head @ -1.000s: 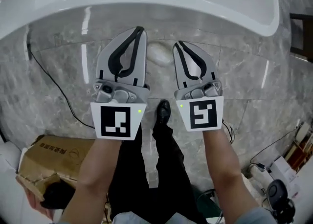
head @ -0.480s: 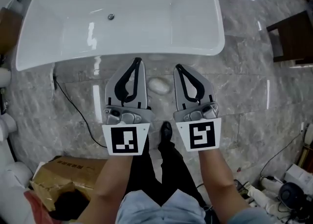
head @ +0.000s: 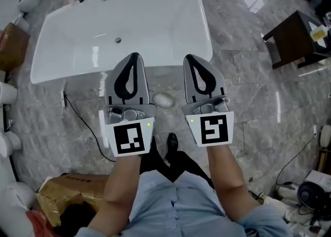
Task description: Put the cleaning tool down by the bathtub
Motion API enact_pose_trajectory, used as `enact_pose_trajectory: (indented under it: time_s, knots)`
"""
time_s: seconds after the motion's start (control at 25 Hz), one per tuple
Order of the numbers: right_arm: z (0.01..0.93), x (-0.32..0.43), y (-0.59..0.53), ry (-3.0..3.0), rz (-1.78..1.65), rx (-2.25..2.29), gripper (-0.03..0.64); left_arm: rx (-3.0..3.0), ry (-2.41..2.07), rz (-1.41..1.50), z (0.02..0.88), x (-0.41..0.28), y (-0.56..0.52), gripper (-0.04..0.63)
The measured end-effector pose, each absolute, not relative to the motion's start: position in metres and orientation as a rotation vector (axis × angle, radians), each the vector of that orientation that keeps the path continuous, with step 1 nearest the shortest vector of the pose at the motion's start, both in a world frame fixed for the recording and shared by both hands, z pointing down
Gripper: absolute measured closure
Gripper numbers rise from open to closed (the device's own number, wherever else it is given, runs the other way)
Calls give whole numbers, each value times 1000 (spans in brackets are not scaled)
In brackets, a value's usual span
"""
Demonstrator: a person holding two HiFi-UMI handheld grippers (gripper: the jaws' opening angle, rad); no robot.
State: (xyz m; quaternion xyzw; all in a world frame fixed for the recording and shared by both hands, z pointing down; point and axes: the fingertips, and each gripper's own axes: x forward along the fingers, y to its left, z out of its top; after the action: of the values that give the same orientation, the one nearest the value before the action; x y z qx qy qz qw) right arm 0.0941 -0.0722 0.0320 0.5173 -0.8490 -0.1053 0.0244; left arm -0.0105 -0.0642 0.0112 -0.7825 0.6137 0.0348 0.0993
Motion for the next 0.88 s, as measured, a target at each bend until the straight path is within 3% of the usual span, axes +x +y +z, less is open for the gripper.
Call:
enact_pose_trajectory:
  time_s: [0.88]
  knots:
    - [-55, 105, -20, -2682, -485, 1651, 604, -2205, 1725, 124, -71, 13, -6, 580]
